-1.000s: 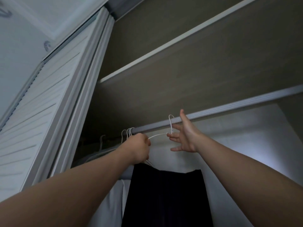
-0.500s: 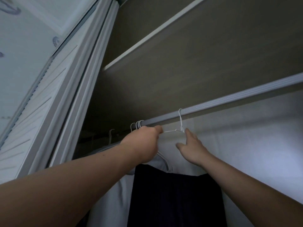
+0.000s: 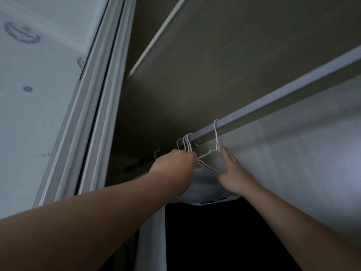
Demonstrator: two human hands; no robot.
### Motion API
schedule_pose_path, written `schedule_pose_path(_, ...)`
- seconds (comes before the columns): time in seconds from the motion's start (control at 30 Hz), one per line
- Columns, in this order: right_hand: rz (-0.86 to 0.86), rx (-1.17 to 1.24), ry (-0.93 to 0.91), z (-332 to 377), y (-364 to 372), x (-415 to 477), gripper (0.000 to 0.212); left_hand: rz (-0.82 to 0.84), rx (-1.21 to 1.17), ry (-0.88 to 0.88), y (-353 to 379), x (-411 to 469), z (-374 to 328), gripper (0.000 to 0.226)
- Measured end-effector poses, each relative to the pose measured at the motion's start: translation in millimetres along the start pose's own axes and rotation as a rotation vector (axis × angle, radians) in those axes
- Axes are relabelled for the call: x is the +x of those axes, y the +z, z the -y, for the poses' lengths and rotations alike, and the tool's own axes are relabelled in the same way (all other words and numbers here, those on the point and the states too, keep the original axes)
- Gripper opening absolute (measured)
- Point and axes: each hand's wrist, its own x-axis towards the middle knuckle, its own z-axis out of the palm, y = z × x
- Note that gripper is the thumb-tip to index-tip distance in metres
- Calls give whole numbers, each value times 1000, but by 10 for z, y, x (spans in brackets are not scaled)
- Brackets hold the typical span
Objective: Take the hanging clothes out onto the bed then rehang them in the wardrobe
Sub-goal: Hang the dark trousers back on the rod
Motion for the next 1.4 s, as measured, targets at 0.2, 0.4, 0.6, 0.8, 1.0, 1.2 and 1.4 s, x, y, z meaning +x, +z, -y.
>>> schedule_pose_path(0.2,48,68,12,45,424,222,91,125,111,-103,103,131,189,39)
schedule_pose_path(0.4,75,236,36,88,765,436,86,241,173,-182,199,134,326,40)
schedule_pose_path(0.6,97,280,64,113,868,494,81,279,218,-199,191,129,308,44)
schedule_pose_path(0.8,164,295,121,195,634,376,82,284,191,-210,40,10,186,48)
schedule_pose_path(1.0,151,324,85,396,294,113,65,152,335,-63,-197,-386,228,63)
schedule_pose_path(1.2,9,451,-73,1184,-95,-261,65,-246,327,25,-926,-1030,413,56)
schedule_pose_path(1.4,13,510,-352,2424,-225,-1084,62,-272,394,-80,-1801,-2133,843,58)
